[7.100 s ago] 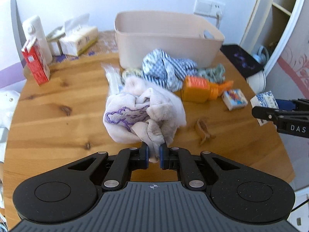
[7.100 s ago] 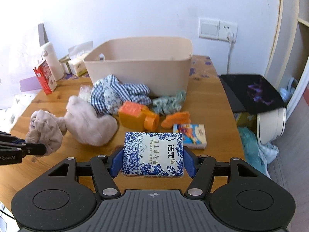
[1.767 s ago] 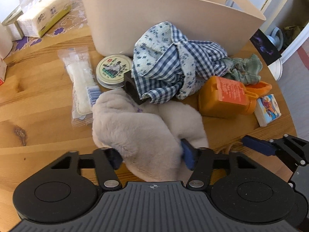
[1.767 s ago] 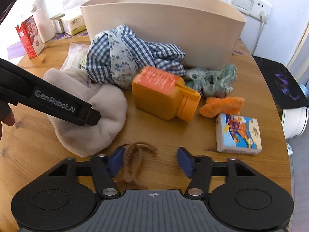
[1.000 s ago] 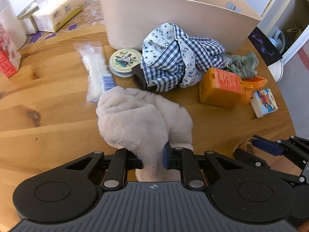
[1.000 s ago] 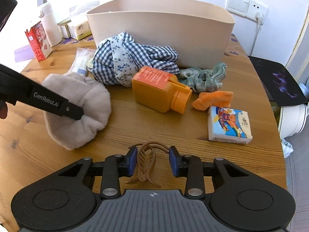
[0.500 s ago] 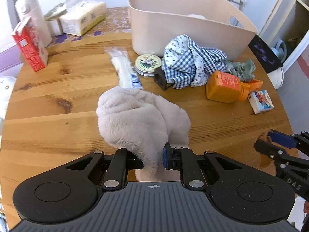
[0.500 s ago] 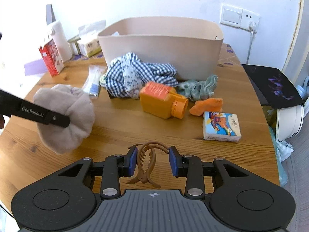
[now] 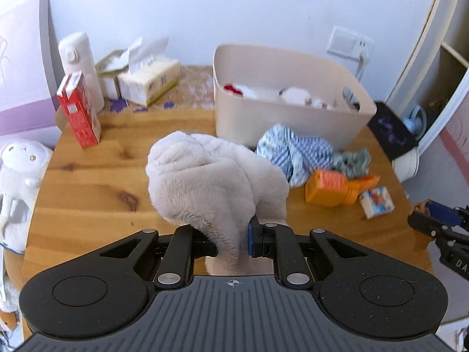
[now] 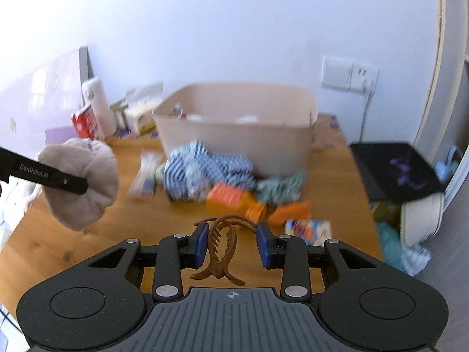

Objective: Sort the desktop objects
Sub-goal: 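Lift the fuzzy cloth and brown clip and carry both over the basket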

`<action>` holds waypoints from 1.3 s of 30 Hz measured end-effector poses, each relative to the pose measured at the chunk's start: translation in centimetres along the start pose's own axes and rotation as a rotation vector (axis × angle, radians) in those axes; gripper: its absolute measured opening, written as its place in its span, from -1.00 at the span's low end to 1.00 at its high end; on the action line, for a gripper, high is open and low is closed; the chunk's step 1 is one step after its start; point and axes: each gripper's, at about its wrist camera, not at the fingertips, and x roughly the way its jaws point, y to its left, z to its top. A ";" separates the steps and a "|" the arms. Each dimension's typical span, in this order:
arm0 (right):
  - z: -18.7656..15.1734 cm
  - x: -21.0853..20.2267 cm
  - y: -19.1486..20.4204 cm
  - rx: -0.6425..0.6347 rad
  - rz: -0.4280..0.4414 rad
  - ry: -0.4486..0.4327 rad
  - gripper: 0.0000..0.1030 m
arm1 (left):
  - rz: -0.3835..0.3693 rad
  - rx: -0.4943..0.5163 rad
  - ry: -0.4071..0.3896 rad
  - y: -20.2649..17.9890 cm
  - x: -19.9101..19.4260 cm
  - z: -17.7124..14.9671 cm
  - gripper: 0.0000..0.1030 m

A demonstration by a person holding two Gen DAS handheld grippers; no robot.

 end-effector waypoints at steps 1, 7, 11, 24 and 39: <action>0.5 -0.2 -0.1 0.002 -0.004 -0.015 -0.37 | -0.002 0.001 -0.010 0.0 -0.2 0.3 -0.69; 3.8 -1.4 -1.1 -0.028 -0.042 -0.097 -0.37 | -0.015 0.034 -0.069 -0.4 -1.1 2.5 -0.69; 6.0 -1.4 -2.2 -0.034 -0.070 -0.135 -0.37 | -0.027 0.051 -0.113 -0.7 -1.4 4.7 -0.69; 11.2 1.1 -4.4 -0.048 -0.153 -0.201 -0.36 | -0.040 0.117 -0.235 -1.7 0.9 13.1 -0.69; 16.9 9.4 -2.5 -0.211 -0.173 -0.160 -0.36 | -0.054 0.157 -0.223 -5.4 8.7 16.9 -0.69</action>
